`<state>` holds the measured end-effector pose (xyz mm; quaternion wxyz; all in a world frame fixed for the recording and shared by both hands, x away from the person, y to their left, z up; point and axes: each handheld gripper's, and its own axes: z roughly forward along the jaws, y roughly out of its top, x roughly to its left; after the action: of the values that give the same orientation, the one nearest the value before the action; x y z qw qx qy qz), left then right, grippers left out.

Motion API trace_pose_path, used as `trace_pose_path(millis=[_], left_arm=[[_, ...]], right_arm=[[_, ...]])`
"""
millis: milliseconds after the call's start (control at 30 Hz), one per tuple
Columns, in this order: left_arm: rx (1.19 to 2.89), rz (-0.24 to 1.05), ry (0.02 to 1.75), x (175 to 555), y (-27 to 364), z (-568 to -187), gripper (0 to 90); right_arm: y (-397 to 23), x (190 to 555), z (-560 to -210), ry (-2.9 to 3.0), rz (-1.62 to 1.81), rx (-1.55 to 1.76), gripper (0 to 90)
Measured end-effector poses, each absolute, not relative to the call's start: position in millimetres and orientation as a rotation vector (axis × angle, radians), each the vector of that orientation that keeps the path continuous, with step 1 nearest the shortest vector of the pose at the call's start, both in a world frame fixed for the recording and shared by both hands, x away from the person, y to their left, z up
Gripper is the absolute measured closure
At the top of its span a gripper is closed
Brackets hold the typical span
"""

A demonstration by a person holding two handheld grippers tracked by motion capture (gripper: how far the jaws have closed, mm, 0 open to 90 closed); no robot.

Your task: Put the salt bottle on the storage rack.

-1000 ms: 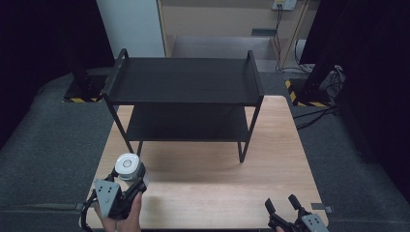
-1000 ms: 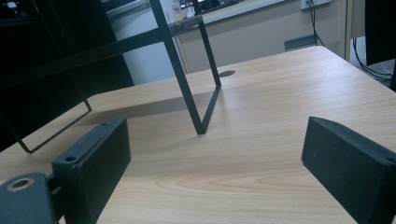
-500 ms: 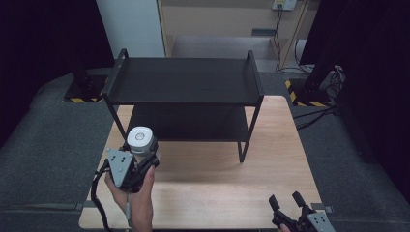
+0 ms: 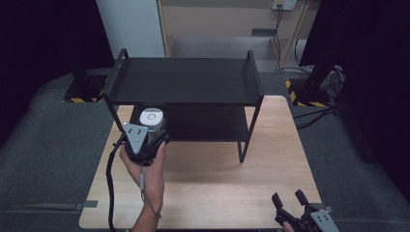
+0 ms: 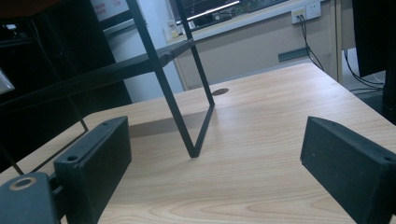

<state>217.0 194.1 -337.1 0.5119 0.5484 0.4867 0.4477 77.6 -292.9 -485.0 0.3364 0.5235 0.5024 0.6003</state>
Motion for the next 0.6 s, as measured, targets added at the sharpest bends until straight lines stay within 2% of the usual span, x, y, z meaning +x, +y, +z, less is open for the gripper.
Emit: trace_pose_path(millis=[600], left_arm=[[1.314,1.141,1.179,256,184,-341,30.6]], right_arm=[[-299,81,-487,1.295,1.547,1.386,8.9]])
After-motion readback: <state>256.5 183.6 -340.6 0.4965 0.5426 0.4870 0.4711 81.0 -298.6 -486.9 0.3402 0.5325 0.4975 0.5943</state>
